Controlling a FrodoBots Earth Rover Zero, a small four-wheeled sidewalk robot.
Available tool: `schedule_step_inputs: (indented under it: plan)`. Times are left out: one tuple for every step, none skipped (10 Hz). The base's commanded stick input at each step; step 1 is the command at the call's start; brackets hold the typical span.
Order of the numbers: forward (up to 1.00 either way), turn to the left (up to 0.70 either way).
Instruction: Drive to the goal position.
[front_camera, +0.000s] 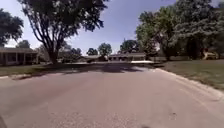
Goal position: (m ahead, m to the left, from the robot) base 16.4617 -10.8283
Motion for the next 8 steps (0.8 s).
schedule_step_inputs:
  plan:
    - [0.50, 0.00]
    - [0.50, 0.00]
    - [0.50, 0.00]
    - [0.50, 0.00]
    - [0.50, 0.00]
    - [0.50, 0.00]
    - [0.50, 0.00]
    - [0.50, 0.00]
